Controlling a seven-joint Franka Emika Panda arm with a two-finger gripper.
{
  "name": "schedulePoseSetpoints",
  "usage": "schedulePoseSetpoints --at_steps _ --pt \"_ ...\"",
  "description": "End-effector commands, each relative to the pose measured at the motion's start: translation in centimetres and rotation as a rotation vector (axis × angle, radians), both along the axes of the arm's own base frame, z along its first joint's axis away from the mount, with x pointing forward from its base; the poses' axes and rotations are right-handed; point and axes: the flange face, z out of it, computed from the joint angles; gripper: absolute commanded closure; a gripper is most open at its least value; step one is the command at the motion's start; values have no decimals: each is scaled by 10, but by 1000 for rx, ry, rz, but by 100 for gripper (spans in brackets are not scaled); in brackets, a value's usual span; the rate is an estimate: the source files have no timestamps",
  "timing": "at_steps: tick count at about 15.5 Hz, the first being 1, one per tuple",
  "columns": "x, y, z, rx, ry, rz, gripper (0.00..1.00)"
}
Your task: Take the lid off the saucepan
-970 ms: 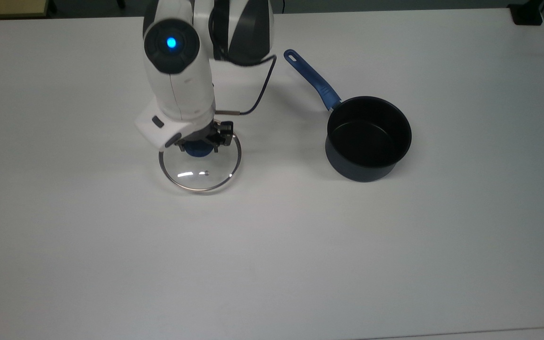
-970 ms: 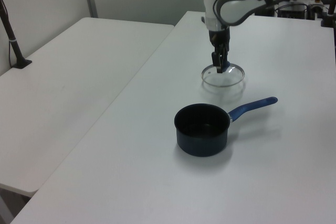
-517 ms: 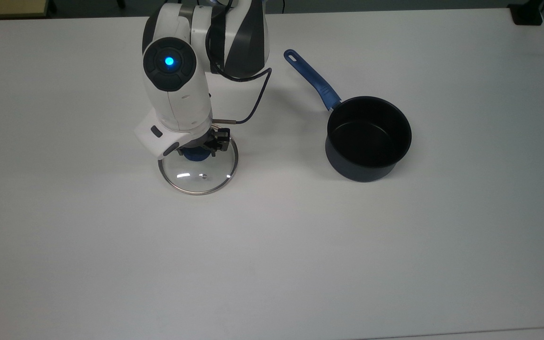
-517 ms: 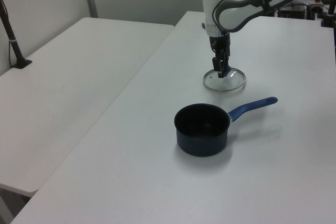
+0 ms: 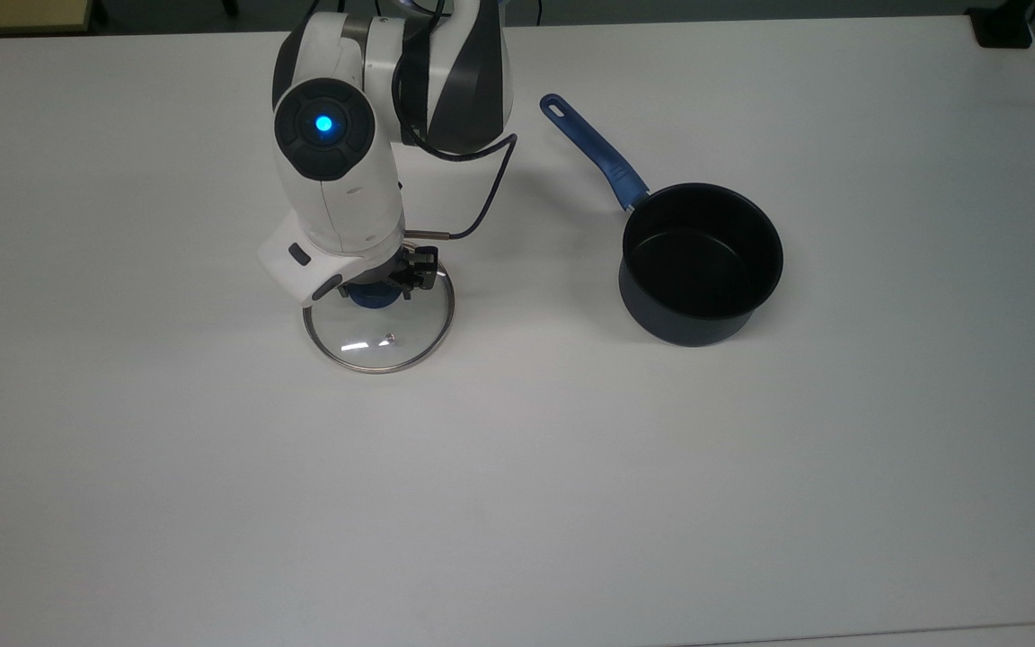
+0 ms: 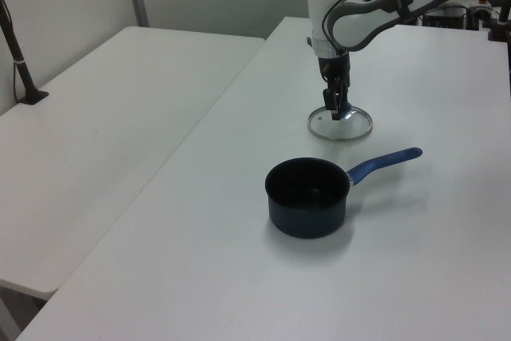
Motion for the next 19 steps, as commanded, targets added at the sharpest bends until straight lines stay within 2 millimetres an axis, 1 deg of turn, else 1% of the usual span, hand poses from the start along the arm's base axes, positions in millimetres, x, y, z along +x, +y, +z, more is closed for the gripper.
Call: schedulePoseSetpoints --at_steps 1,2,5,8,9,12,15,16,19 --pt "-2 0 -2 -7 -8 15 10" --pt "-3 0 -1 -7 -7 13 1" --pt "-8 3 7 -6 32 -2 0" --pt "-11 9 47 -13 23 -67 0" --pt "-13 13 64 -13 22 -84 0" --pt "-28 17 114 -6 24 -107 0" --pt "-46 15 156 -1 14 -111 0" --pt "-52 14 168 0 14 -113 0" --pt "-66 14 194 4 17 -114 0"
